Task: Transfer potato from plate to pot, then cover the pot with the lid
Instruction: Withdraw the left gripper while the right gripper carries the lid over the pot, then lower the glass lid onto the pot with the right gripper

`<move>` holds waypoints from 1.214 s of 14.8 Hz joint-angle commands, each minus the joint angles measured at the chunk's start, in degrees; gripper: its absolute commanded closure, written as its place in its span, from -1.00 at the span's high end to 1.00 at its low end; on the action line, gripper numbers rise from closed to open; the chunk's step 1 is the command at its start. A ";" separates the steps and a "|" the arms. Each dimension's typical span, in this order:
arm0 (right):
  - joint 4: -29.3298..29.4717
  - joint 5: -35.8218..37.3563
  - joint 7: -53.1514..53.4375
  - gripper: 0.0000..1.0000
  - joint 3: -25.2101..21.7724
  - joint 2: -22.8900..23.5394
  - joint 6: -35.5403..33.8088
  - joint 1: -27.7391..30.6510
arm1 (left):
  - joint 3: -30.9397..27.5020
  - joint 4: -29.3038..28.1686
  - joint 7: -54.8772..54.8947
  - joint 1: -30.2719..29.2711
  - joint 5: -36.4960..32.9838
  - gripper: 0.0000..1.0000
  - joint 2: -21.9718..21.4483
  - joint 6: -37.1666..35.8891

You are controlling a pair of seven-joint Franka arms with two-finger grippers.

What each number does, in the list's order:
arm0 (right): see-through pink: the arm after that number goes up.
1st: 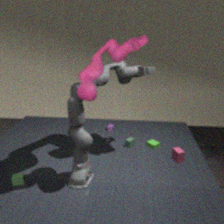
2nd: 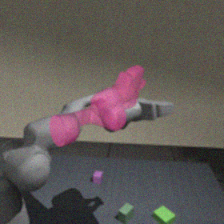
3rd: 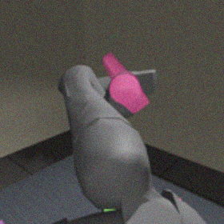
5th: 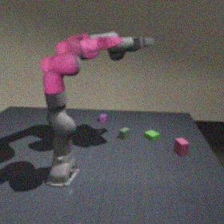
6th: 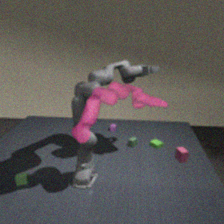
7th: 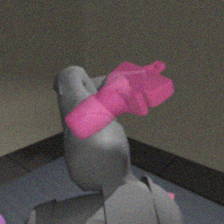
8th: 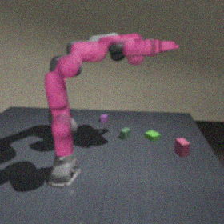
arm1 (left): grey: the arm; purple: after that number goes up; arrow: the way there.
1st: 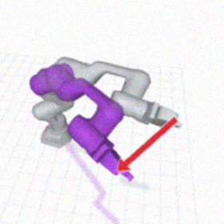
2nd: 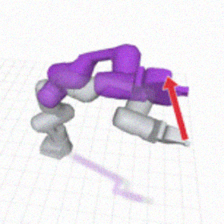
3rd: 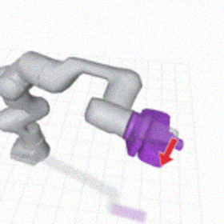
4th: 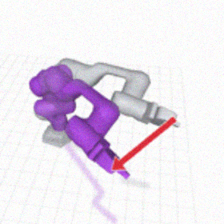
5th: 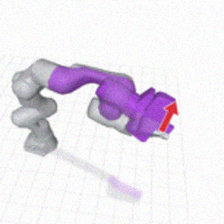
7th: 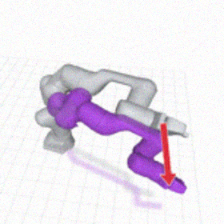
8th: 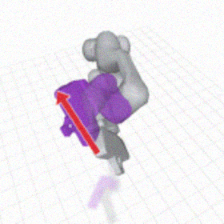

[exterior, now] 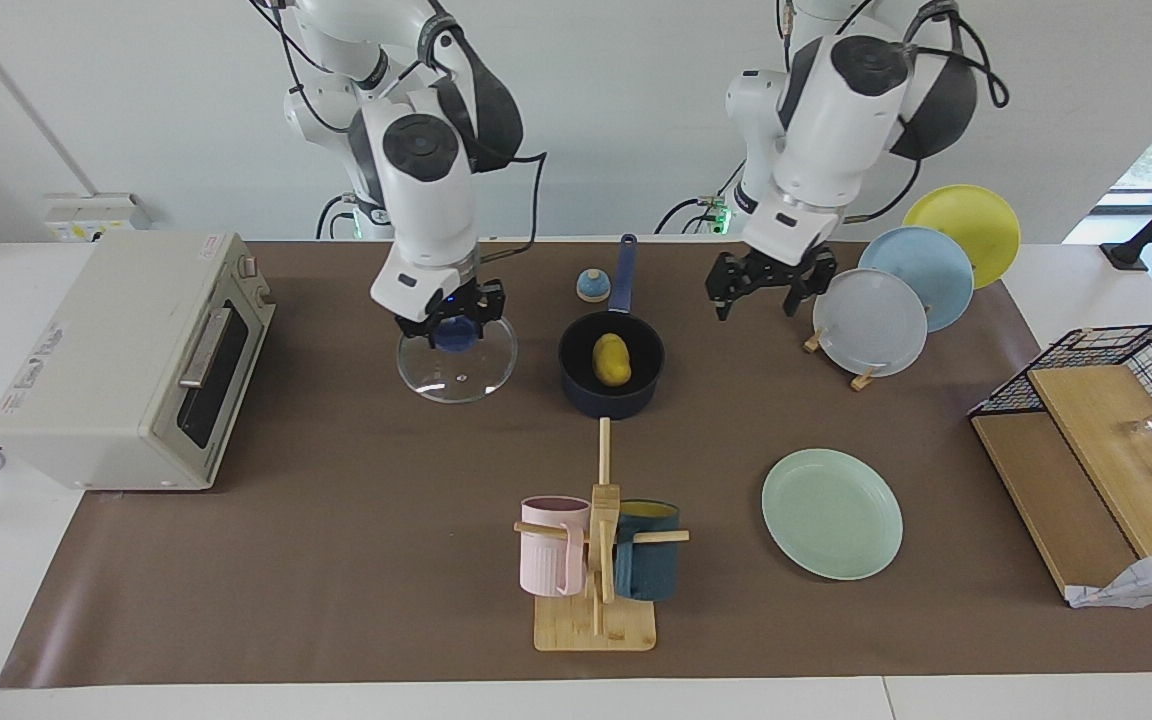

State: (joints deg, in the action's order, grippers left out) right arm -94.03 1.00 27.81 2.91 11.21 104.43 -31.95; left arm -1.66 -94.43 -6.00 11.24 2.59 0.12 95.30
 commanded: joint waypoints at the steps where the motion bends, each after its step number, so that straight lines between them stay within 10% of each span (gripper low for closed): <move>1: -0.62 -1.18 3.21 -1.00 -0.27 1.01 4.71 -3.11 | 1.05 0.74 4.50 -3.67 -0.57 1.00 -1.43 -2.48; 12: -4.85 -0.21 4.98 -1.00 -0.27 4.35 11.50 -8.13 | 1.40 13.90 4.16 -4.99 -1.18 1.00 2.25 -14.52; 18: -5.99 -0.21 4.63 -1.00 -0.27 5.14 12.55 -8.31 | 2.10 9.97 4.69 -5.09 -3.74 1.00 0.23 -12.68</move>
State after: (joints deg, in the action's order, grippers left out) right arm -99.17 1.01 32.14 2.55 16.52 115.85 -40.26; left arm -0.75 -83.69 -1.84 7.05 0.05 0.75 83.21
